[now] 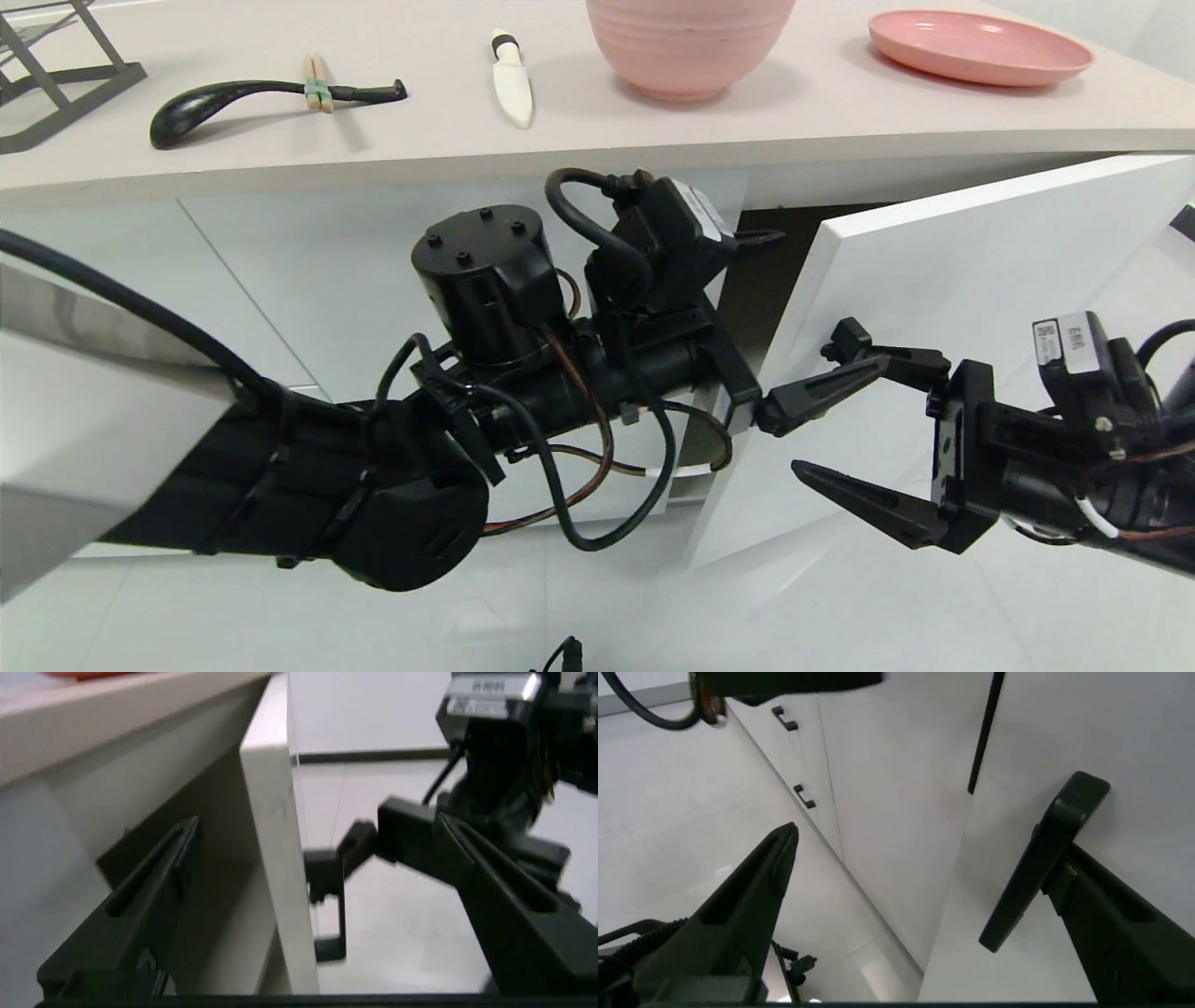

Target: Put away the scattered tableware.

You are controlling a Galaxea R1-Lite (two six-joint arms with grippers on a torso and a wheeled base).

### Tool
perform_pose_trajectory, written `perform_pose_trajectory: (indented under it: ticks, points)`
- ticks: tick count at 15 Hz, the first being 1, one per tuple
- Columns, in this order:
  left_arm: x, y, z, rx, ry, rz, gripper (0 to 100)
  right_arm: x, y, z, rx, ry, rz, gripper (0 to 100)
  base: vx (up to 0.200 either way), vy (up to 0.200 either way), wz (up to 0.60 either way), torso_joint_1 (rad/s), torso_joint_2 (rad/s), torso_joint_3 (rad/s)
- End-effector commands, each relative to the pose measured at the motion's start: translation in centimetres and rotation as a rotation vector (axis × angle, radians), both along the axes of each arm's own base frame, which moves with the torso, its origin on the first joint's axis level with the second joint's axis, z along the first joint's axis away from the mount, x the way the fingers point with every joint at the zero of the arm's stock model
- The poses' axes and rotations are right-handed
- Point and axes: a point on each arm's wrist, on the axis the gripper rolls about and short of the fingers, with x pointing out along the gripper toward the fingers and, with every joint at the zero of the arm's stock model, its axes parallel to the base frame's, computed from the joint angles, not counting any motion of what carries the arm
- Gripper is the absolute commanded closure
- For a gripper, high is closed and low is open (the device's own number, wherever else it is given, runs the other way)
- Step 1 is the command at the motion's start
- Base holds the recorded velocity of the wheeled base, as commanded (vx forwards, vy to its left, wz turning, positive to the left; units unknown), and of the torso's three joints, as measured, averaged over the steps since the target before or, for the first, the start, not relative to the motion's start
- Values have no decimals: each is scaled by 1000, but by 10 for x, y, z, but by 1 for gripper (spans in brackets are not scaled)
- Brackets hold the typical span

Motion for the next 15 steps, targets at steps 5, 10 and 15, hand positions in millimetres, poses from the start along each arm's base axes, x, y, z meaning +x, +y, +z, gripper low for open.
perform_pose_trajectory:
  ticks: [5, 10, 15]
  points:
    - [0, -31, -19, -28, 27, -62, 0, -3, -3, -3, -6, 7, -12, 0, 0, 0, 0, 0, 0, 0]
    - [-3, -32, -15, -38, 21, -70, 0, -1, -13, -9, -16, 26, -59, 0, 0, 0, 0, 0, 0, 0]
    - [-4, -32, -14, -44, 30, -73, 0, -3, -16, -10, -25, 23, -71, 0, 0, 0, 0, 0, 0, 0]
